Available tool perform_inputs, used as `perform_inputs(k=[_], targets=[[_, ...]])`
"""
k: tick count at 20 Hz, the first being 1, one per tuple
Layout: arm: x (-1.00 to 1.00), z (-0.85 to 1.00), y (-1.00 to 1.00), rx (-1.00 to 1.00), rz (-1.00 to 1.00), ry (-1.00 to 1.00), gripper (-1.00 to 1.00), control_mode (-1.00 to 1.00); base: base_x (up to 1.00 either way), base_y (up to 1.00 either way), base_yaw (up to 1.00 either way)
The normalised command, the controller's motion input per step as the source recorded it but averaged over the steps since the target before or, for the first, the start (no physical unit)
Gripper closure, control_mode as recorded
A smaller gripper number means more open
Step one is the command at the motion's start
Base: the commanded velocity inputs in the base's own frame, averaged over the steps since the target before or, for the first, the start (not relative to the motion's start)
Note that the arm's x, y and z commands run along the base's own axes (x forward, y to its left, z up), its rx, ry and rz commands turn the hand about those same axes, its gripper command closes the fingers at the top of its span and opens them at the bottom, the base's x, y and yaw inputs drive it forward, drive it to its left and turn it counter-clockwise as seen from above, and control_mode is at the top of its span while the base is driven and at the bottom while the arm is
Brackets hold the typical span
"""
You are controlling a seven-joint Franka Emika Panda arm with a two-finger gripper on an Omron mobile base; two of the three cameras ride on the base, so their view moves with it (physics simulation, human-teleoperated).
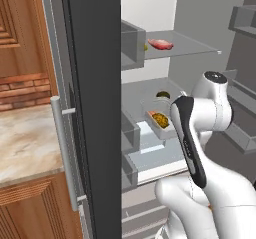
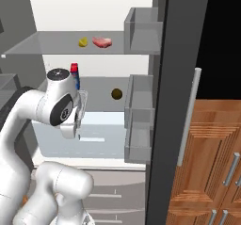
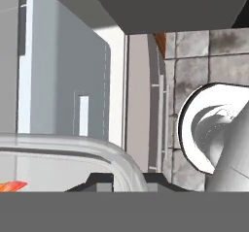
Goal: Place the tupperware on the second highest shelf of the fridge. Make space for the tupperware among the existing items by rearranging them on the shelves if needed. Close the fridge door when finished.
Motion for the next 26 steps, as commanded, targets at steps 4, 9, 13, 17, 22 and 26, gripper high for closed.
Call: perform_inputs(k=[4,9,13,17,22,26], targets=[[0.86,-0.11,0.0,0.0,0.0,0.07,1.0,-1.0,0.0,0.0,0.0],[0.85,-0.01,0.0,0.0,0.0,0.13,1.0,-1.0,0.0,0.0,0.0],[0.7,-0.15,0.0,0.0,0.0,0.06,1.0,-1.0,0.0,0.0,0.0],[0.54,-0.34,0.0,0.0,0.0,-0.01,1.0,-1.0,0.0,0.0,0.0],[0.6,-0.32,0.0,0.0,0.0,-0.03,1.0,-1.0,0.0,0.0,0.0],[0.72,-0.21,0.0,0.0,0.0,0.0,1.0,-1.0,0.0,0.0,0.0]])
